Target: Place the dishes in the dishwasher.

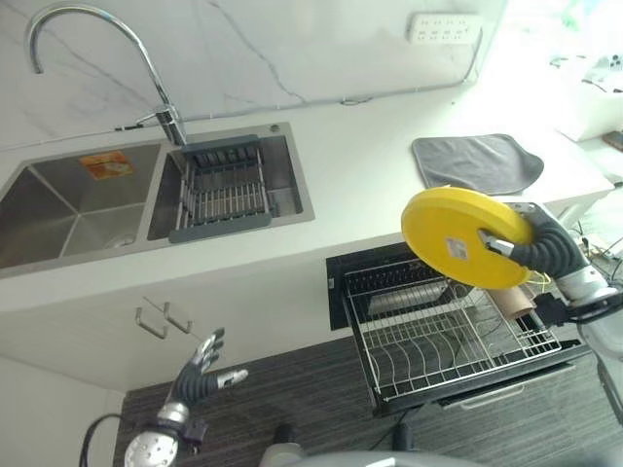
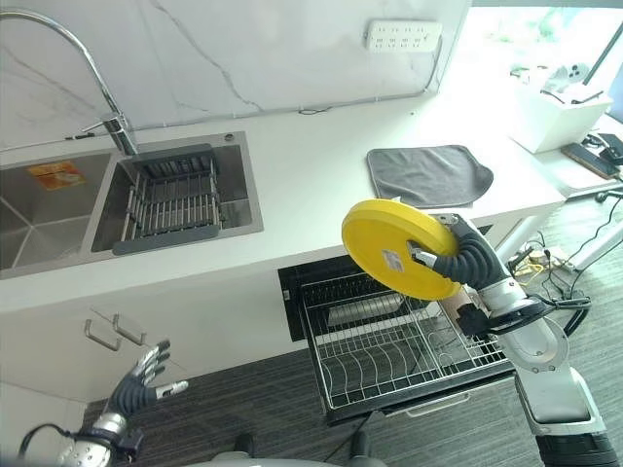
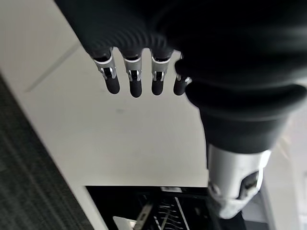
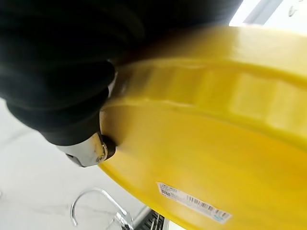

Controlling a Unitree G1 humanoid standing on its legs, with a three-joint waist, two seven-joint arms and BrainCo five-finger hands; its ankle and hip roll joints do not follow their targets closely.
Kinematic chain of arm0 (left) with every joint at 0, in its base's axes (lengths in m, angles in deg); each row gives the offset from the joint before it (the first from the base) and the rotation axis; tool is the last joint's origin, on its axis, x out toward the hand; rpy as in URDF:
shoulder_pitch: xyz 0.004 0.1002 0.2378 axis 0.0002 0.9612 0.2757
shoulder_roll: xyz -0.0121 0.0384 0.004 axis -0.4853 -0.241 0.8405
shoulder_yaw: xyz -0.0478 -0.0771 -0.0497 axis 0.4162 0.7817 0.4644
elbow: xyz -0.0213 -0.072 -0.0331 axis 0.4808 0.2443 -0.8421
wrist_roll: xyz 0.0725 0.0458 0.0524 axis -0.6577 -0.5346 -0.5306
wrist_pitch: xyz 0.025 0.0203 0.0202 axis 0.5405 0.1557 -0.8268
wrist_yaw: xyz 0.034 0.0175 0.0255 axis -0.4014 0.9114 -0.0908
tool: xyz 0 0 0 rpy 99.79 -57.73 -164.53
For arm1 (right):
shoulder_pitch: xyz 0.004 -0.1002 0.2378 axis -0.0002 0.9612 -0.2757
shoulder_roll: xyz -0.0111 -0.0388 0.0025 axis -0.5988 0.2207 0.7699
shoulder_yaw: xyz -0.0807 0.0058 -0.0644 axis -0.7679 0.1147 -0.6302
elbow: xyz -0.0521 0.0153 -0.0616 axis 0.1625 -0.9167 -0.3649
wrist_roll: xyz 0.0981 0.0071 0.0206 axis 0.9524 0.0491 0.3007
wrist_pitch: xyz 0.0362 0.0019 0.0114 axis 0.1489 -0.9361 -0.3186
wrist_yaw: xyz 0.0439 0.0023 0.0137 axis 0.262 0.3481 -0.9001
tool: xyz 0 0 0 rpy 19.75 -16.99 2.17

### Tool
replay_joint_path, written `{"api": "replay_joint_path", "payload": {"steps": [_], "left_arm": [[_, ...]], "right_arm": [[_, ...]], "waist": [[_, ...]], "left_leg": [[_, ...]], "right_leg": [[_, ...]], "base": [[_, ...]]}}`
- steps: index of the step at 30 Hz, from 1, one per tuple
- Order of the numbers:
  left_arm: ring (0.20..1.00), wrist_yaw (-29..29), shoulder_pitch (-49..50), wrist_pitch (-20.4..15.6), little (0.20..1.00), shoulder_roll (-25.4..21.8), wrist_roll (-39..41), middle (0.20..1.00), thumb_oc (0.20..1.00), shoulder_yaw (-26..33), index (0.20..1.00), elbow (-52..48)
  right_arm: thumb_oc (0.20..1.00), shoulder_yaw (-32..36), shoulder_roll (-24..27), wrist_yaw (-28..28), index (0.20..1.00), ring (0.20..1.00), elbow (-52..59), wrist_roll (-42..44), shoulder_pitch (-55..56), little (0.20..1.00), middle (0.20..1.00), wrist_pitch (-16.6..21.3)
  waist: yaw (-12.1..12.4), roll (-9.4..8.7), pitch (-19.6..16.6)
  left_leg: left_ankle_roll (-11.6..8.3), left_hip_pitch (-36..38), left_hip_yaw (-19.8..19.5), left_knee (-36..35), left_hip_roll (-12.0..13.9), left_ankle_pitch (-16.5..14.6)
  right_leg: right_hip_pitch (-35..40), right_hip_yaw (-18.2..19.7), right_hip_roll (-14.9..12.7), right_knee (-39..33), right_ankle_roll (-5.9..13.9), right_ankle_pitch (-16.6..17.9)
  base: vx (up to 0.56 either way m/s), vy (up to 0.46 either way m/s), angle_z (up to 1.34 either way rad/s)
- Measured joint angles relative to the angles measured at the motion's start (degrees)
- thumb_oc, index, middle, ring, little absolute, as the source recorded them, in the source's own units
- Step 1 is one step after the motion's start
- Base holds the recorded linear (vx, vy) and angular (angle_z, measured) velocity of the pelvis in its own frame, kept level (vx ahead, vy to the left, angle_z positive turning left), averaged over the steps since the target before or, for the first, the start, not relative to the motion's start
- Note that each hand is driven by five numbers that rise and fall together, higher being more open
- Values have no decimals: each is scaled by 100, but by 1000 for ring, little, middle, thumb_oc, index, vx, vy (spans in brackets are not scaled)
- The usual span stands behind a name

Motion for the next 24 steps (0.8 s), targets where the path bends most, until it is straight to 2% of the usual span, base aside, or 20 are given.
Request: {"api": "replay_joint_path", "payload": {"steps": [2, 9, 11, 17, 19, 24], "left_arm": [[1000, 72, -80, -149, 1000, 333, 11, 1000, 1000, 311, 1000, 581], [1000, 199, -141, -222, 1000, 630, 11, 1000, 1000, 279, 1000, 1148], [1000, 285, -183, -218, 1000, 630, 1, 1000, 1000, 284, 1000, 1327], [1000, 513, -500, -205, 1000, 622, -128, 1000, 1000, 240, 1000, 1405], [1000, 535, -551, -204, 1000, 622, -171, 1000, 1000, 238, 1000, 1405], [1000, 610, -638, -112, 1000, 578, -220, 1000, 1000, 234, 1000, 1476]], "right_arm": [[200, -11, 7, -136, 200, 200, -42, -119, 21, 200, 200, 50], [200, -20, 49, -237, 200, 200, -293, -827, 35, 200, 200, 283], [200, -89, 55, -269, 200, 200, -382, -1079, 34, 200, 200, 343], [200, -943, 148, -383, 200, 200, -1073, -1380, -88, 200, 200, 476], [200, -979, 148, -380, 200, 200, -1225, -1484, -88, 200, 200, 486], [200, -1406, 174, -51, 200, 200, -1770, -2090, -382, 200, 200, 538]], "waist": [[7, -69, -73], [41, -85, -99], [42, -91, -96], [133, -110, -85], [153, -116, -84], [215, -141, -66]], "left_leg": [[1, -30, -2, 1, 5, 1], [19, -46, -23, 6, 13, 16], [20, -47, -22, 5, 17, 16], [19, -32, -31, 1, 18, 16], [19, -27, -38, 1, 17, 16], [20, -30, -62, 1, 16, 14]], "right_leg": [[-28, -12, 2, -1, 2, -2], [-27, -40, 14, 0, 73, 44], [-30, -41, 17, -1, 73, 43], [10, -51, 15, -2, 91, 32], [12, -57, 14, -2, 93, 30], [24, -76, 16, -2, 103, 14]], "base": [[0, 0, 0], [-1, -11, 2], [0, 0, 0], [15, -16, 1], [0, 0, 0], [19, -13, 2]]}}
